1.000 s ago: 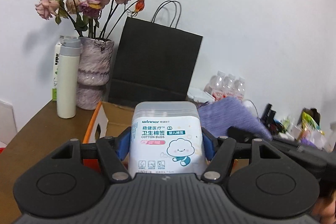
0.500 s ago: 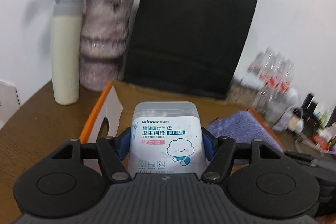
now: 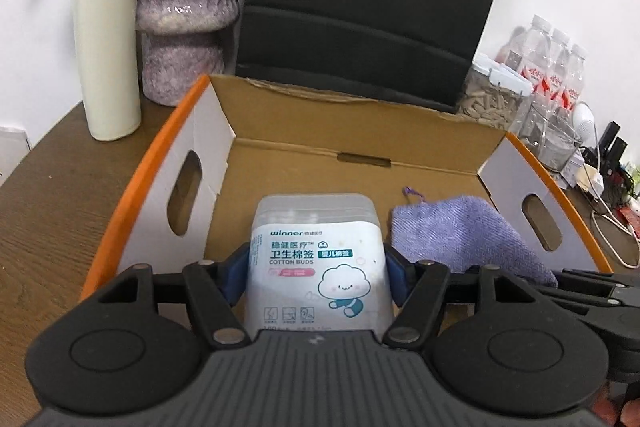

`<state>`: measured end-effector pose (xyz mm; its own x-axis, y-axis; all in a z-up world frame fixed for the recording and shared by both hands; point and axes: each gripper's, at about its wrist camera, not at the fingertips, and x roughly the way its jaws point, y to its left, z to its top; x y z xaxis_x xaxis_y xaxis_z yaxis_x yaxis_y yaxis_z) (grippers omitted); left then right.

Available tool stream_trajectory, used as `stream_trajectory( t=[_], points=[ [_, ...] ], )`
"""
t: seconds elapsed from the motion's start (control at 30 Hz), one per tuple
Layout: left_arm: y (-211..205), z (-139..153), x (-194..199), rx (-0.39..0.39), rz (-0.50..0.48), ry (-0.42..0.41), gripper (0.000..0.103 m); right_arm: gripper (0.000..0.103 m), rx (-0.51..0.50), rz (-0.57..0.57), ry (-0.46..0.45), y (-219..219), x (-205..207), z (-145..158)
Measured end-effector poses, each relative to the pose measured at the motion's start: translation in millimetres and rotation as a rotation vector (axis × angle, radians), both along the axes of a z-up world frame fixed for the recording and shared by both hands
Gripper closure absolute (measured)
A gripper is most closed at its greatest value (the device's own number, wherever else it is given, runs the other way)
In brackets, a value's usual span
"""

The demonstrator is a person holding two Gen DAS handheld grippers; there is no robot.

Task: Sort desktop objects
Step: 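Carry pouch and container into the cardboard box and open both grippers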

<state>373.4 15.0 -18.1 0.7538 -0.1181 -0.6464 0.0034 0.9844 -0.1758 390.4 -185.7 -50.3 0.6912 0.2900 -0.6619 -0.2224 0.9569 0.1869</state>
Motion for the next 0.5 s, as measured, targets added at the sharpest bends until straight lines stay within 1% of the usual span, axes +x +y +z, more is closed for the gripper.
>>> stream_trajectory(
  t=[0.03, 0.07, 0.1, 0.13, 0.17, 0.2, 0.23, 0.27, 0.3, 0.33, 0.43, 0.5],
  points=[
    [-0.4, 1.5, -1.1, -0.001, -0.003, -0.009, 0.032, 0.088, -0.012, -0.004, -0.002, 1.1, -1.4, 0.4],
    [-0.9, 4.4, -2.3, 0.003, -0.006, -0.024, 0.025, 0.085, -0.023, -0.009, -0.005, 2.0, -2.5, 1.4],
    [-1.6, 7.8, -5.0, 0.013, -0.004, -0.044, 0.021, 0.078, -0.035, -0.014, -0.010, 2.5, -3.6, 2.6],
    [-2.2, 11.2, -7.8, 0.025, 0.000, -0.064, 0.013, 0.073, -0.042, -0.019, -0.015, 2.5, -4.3, 4.6],
    [-3.1, 14.3, -10.2, 0.037, 0.005, -0.080, 0.007, 0.061, -0.044, -0.022, -0.020, 2.1, -5.4, 6.1],
    [-4.1, 17.3, -13.2, 0.050, 0.008, -0.100, 0.004, 0.051, -0.045, -0.026, -0.028, 2.1, -7.1, 7.7],
    [-5.6, 19.5, -14.6, 0.056, 0.008, -0.111, 0.000, 0.046, -0.048, -0.029, -0.035, 1.7, -7.6, 9.2],
    [-6.6, 21.5, -16.5, 0.060, 0.006, -0.122, 0.000, 0.036, -0.052, -0.030, -0.043, 2.0, -8.9, 10.6],
    [-7.8, 22.8, -18.1, 0.063, 0.005, -0.130, 0.000, 0.023, -0.056, -0.032, -0.048, 2.3, -9.4, 11.7],
    [-9.6, 23.4, -19.3, 0.067, 0.003, -0.136, 0.000, 0.018, -0.061, -0.031, -0.052, 3.0, -10.3, 12.6],
    [-14.1, 23.6, -21.4, 0.080, 0.000, -0.143, 0.000, 0.014, -0.074, -0.022, -0.066, 6.8, -14.1, 15.8],
    [-16.1, 23.1, -22.3, 0.090, 0.000, -0.142, 0.000, 0.009, -0.088, -0.021, -0.079, 8.9, -17.1, 18.0]
  ],
)
